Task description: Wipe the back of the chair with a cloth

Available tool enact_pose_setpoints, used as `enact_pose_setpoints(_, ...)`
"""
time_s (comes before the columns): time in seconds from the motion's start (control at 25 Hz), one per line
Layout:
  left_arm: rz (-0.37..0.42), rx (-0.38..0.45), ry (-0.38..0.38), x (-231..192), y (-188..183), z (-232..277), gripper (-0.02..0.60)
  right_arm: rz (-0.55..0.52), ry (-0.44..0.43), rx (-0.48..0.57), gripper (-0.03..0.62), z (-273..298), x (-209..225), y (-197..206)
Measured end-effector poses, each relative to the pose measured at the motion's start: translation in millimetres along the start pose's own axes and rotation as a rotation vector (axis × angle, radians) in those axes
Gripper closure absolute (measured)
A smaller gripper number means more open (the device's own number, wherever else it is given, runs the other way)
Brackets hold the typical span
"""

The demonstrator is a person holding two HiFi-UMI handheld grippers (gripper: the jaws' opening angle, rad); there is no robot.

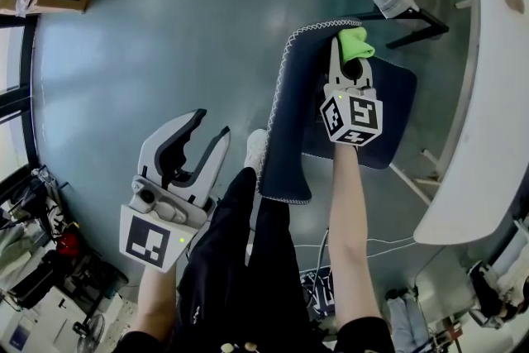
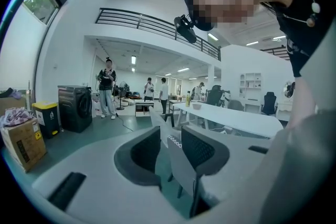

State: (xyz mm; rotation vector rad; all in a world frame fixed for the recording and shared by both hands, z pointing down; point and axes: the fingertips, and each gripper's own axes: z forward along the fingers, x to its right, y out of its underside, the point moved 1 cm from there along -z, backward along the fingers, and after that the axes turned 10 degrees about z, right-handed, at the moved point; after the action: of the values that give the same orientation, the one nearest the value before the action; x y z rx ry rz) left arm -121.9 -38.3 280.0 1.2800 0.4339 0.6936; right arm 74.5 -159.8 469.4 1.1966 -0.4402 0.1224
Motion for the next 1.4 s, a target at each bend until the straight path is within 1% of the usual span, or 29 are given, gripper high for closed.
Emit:
enact_pose_setpoints(0.2, -0.003, 0.019, -0.004, 1, -2, 8, 0.456, -0.106, -0.081, 0.008, 0.576, -9, -32, -11)
enact_pose_setpoints(0.4, 0.0, 0.029, -0.008, 4, -3, 9, 0.456, -0.167, -0.145, 0.016, 0.576, -18, -56, -15)
enact_pose_setpoints(0.76, 0.002, 0.04, -0.016, 8, -6, -3, 0.456, -0.215, -0.204, 0.042, 0.576, -37, -90, -26)
enact_pose_setpoints(1.12, 0.003, 0.044, -0.018, 10, -4, -6, 0.456, -0.21, -0.243, 0.083, 0.577, -52, -111, -35)
enact_pose_setpoints(1.4, 0.002, 0.051, -0.015, 11, -7, -6, 0.456, -0.257, -0.295, 0.107, 0.577, -69, -129, -43)
